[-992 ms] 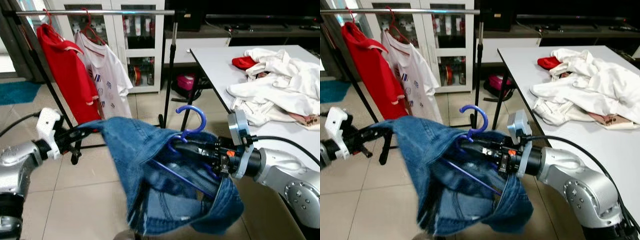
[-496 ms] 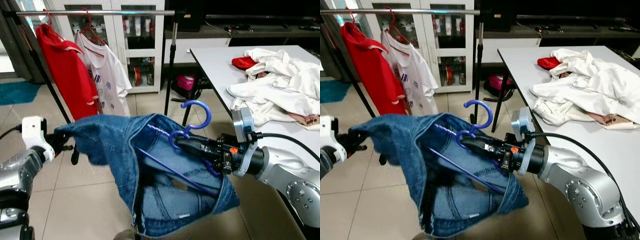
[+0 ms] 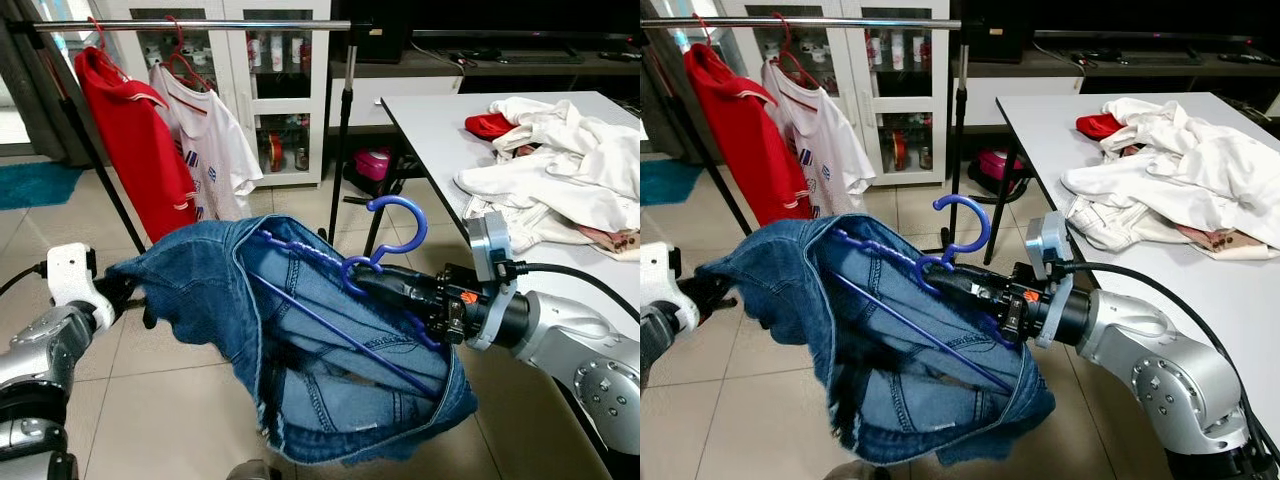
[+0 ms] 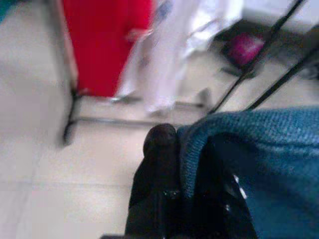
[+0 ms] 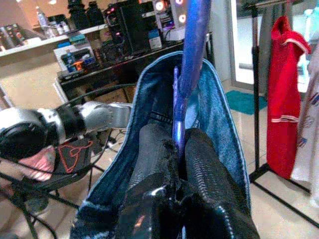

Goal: Hang hanger

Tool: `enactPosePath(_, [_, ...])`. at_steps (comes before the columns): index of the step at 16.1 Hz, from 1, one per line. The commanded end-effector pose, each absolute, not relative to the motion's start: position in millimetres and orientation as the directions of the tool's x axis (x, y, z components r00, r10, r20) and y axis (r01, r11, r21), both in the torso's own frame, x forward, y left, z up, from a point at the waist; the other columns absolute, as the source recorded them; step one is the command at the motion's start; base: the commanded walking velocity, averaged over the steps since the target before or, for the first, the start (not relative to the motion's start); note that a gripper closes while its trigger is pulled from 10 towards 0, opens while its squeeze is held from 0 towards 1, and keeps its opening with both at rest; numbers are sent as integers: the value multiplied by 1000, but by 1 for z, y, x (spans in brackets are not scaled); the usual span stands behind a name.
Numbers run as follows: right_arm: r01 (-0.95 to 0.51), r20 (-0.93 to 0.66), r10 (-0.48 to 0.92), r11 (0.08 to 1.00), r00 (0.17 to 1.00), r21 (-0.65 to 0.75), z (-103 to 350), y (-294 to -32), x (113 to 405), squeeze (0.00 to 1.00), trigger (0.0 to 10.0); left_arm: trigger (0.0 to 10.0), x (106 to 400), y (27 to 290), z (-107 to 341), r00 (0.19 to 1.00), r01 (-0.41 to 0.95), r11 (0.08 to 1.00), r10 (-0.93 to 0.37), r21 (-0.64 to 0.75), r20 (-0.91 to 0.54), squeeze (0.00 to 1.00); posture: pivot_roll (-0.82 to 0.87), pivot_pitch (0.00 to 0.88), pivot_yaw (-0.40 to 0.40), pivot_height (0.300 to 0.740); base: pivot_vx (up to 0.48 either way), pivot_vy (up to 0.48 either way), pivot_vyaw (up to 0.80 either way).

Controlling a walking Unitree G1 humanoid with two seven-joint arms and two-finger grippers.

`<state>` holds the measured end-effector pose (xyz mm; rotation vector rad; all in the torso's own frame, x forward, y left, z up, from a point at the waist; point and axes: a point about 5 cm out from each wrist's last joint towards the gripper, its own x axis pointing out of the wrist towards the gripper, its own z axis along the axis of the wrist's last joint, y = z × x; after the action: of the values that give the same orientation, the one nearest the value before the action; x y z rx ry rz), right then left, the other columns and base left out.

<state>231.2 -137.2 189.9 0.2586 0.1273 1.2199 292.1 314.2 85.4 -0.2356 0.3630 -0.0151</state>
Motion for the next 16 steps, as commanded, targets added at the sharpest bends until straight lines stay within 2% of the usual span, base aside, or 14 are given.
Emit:
enactPosePath(1, [-901,59,926,345,372,263,193,-142,232,0,10000,10000,299,304,104,957,84,959,-153,-271,-246,1000,-98,0,14,740,0,0,0])
enactPosePath(3, [-890,55,916,370,397,266,191,-142,233,0,10000,10000,299,303,108,958,101,971,-154,-218,-241,1000,-95,0,12,740,0,0,0])
enactPosePath(5, [-854,33,886,435,462,284,184,-143,238,0,10000,10000,293,308,113,963,125,986,-148,-114,-227,1000,-92,0,10,740,0,0,0])
enactPosePath(6, [-827,-18,855,506,518,247,177,-144,243,0,10000,10000,291,308,117,966,152,988,-157,-40,-206,1000,-95,0,12,740,0,0,0])
enactPosePath(7, [-814,-33,839,535,543,226,174,-144,245,0,10000,10000,291,309,120,971,151,988,-150,-7,-188,1000,-95,0,12,740,0,0,0])
enactPosePath(8, [-761,-51,784,614,619,208,167,-143,251,0,10000,10000,290,304,127,977,147,989,-140,32,-161,1000,-88,0,8,740,0,0,0])
enactPosePath(9, [-726,-58,749,655,660,211,164,-141,254,0,10000,10000,290,301,127,974,155,987,-145,45,-172,894,-86,0,7,740,0,0,0])
enactPosePath(10, [-655,-60,684,717,727,240,157,-139,260,0,10000,10000,288,297,121,964,161,981,-134,104,-228,0,-84,0,5,740,0,0,0])
enactPosePath(11, [-618,-67,648,749,759,241,154,-138,262,0,10000,10000,286,296,118,962,152,980,-117,130,-246,0,-82,0,4,740,0,0,0])
enactPosePath(14, [-514,-123,549,827,827,229,135,-137,268,0,10000,10000,289,260,136,982,165,980,-152,113,-116,0,-63,0,-3,740,0,0,0])
enactPosePath(16, [-496,-127,528,841,840,214,129,-131,270,0,10000,10000,292,243,140,983,169,981,-161,95,-83,0,-60,0,-4,740,0,0,0])
